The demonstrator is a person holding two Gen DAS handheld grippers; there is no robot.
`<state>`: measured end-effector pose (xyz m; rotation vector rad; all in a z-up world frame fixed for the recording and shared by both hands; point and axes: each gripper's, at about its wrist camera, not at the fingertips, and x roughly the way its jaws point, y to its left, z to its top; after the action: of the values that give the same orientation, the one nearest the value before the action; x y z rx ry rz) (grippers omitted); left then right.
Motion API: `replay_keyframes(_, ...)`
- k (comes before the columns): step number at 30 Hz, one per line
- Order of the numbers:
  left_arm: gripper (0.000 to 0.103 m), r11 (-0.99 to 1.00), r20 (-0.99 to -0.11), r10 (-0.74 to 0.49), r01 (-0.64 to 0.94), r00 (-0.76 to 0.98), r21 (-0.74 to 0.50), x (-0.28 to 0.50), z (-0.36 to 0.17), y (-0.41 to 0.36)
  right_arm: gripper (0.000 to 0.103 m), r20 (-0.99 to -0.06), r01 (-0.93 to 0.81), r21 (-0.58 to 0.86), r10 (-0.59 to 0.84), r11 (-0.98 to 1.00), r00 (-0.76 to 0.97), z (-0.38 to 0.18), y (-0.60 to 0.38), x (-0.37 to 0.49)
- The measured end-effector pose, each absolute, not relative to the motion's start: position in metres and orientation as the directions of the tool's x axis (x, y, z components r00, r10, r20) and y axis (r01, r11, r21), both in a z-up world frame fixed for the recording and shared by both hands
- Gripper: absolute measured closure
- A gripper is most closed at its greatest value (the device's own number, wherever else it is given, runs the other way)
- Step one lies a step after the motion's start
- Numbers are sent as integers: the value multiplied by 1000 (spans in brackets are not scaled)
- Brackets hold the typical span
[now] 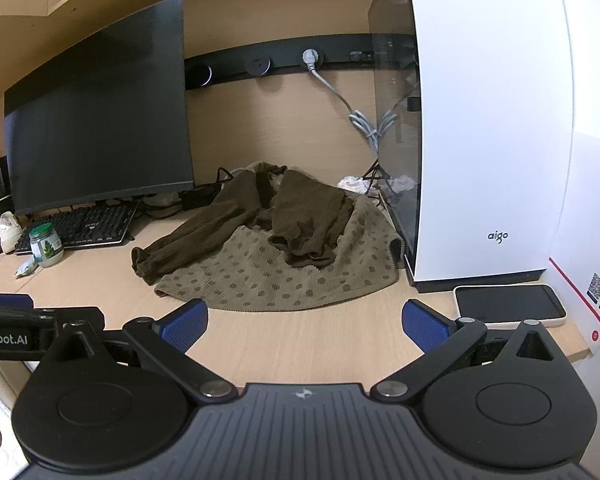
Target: Fold clothes
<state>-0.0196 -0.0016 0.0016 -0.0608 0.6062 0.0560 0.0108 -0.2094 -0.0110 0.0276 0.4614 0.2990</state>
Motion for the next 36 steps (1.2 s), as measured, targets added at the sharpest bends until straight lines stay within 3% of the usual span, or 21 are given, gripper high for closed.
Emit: replay_keyframes(36, 0, 995, -594, 50, -94, 803, -44, -15, -2, 0, 0, -463, -271, 68, 271, 960, 844, -12, -203, 12)
